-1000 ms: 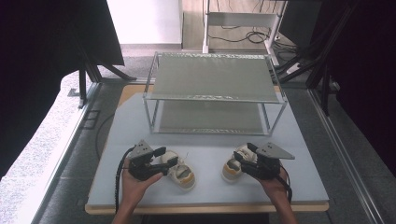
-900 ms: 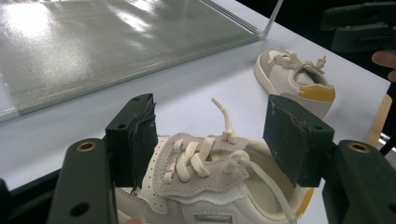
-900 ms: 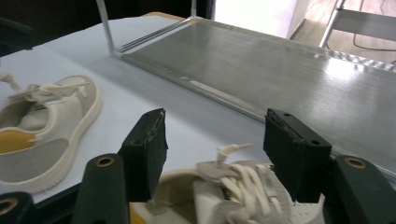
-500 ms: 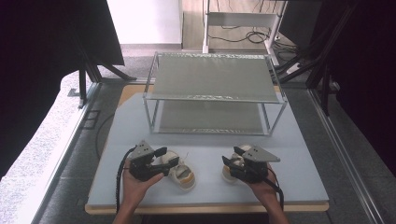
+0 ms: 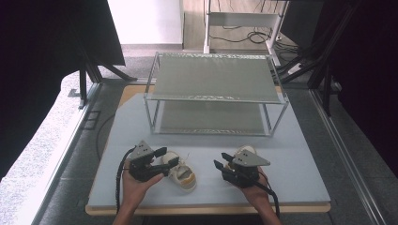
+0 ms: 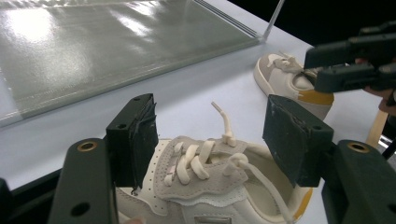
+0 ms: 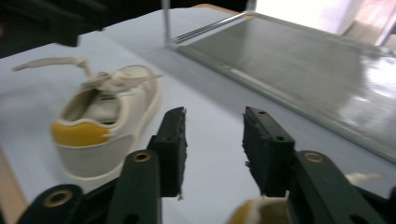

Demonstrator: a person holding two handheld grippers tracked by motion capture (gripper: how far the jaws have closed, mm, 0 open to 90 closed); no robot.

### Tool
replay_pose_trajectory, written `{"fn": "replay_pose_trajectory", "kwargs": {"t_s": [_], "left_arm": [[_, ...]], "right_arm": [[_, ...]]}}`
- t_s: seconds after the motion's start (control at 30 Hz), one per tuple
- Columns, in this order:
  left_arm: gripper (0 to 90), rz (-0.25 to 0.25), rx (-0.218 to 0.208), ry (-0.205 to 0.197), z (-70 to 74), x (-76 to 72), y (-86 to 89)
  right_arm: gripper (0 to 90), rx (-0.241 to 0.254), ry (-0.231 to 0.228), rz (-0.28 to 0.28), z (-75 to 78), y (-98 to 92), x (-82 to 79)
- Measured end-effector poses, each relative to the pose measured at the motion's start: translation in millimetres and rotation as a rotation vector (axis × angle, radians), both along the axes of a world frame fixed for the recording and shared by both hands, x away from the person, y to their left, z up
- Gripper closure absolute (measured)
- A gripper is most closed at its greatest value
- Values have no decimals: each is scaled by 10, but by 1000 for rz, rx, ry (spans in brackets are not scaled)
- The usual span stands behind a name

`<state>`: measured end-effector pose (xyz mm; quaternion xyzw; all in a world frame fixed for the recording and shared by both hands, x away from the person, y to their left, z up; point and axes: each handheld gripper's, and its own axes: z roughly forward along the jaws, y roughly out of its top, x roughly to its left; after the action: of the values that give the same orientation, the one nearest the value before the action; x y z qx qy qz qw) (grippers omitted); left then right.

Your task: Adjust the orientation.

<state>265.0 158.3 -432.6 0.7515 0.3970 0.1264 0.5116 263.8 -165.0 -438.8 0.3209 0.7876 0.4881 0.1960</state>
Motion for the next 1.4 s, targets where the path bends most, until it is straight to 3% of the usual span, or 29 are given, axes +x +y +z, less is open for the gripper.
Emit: {"fn": "replay_pose_trajectory", "kwargs": {"t_s": [0.2,0.37,0.47,0.53,0.6,0.63,0.7,0.93,1.17,1.4], "left_arm": [[356,2,-9,-14,23,-17,17],[355,2,-6,-13,25,-14,24],[355,1,-7,-12,22,-12,28],[355,4,-10,-10,19,-11,29],[355,2,-8,-10,19,-10,34],[355,3,-8,-10,20,-10,35],[355,3,-8,-9,19,-9,36],[355,3,-5,-9,28,-16,36],[355,17,-15,-14,49,-22,94],[355,16,-14,-11,40,-12,105]], "right_arm": [[727,-20,40,84,-86,182,-29],[838,-71,79,151,-250,396,-53],[853,-92,93,165,-311,456,-58],[878,-142,73,157,-342,507,-79],[894,-137,93,179,-349,538,-102],[897,-182,63,185,-358,602,-155],[897,-199,49,184,-369,642,-184],[895,-201,64,200,-421,703,-216],[867,-134,97,243,-504,889,-206],[852,-115,90,261,-521,971,-201]]}}
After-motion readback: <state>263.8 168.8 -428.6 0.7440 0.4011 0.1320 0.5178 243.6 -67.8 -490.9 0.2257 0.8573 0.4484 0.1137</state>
